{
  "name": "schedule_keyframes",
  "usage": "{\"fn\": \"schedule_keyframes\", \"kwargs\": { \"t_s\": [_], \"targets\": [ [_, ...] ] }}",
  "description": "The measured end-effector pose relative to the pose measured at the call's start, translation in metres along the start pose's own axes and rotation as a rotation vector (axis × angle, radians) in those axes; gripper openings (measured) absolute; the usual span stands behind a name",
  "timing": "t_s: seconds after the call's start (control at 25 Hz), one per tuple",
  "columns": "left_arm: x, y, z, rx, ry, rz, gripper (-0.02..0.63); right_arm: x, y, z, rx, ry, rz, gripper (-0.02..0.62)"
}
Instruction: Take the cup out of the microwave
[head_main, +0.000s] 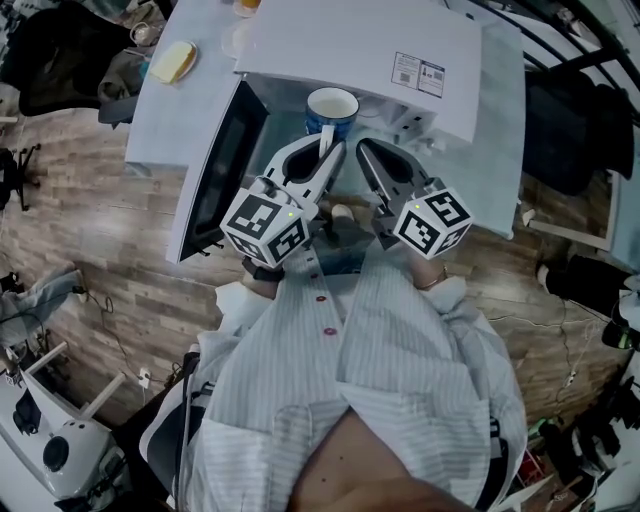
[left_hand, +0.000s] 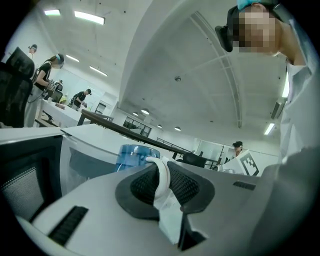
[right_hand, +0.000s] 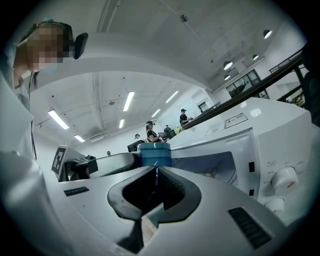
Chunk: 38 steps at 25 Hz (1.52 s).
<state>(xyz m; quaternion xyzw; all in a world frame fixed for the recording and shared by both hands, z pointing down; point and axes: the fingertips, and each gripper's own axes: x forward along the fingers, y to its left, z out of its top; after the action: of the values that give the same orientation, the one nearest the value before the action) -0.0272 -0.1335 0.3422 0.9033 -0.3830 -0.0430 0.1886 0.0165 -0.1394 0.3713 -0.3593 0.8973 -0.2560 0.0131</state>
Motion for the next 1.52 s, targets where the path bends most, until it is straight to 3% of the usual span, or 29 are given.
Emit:
{"fn": "schedule_keyframes", "kwargs": {
  "t_s": [0.56,1.52],
  "targets": [
    [0.004,-0.014,0.012,0.011,-0.024,-0.037,0.061,-0.011,-0.006,0.014,-0.012,-0.03,-0.016,0.038],
    [-0.003,-0.007,0.011,0.004,-0.017,-0.028,0.061,-0.004,0.0,0.009,-0.004,-0.013,-0.008,0.035]
  ]
}}
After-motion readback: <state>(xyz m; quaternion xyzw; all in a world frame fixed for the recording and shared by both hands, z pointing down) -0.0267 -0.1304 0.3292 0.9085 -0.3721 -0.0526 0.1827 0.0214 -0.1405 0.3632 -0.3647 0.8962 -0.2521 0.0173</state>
